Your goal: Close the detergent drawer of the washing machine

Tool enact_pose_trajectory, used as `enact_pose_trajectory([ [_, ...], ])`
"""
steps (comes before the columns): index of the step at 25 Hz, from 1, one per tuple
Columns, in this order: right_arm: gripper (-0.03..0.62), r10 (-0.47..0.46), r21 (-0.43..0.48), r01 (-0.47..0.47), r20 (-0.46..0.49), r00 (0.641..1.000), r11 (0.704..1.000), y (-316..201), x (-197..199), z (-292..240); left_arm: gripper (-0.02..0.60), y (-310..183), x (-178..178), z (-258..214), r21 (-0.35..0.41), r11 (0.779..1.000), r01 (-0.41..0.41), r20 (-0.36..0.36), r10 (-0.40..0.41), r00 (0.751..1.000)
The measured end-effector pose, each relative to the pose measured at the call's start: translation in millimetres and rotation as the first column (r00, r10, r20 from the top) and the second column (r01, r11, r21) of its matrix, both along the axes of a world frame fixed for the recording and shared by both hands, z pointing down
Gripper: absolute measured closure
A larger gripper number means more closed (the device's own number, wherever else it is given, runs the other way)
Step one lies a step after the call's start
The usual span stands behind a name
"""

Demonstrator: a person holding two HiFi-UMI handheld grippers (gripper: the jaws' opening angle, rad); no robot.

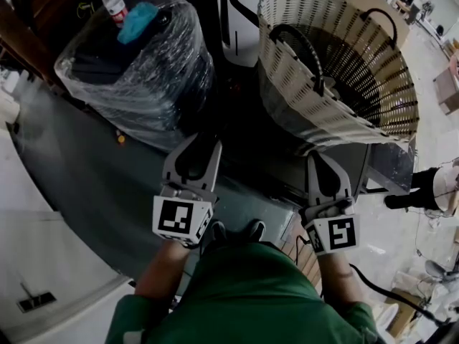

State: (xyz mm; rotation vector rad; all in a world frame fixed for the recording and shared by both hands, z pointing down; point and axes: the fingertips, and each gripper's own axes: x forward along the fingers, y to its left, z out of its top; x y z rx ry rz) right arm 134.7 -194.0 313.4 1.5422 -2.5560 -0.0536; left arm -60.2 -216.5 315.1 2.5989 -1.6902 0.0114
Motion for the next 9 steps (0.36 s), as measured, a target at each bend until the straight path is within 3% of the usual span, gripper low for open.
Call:
enact_pose_trajectory([
  [9,0.572,-0.014,0.029,0.013,0.020,1.000,1.000,7.1,8.4,-3.9,0.448,9.3,9.5,1.6,-0.005,1.000,0.006,0.006,-0.006,1.000],
])
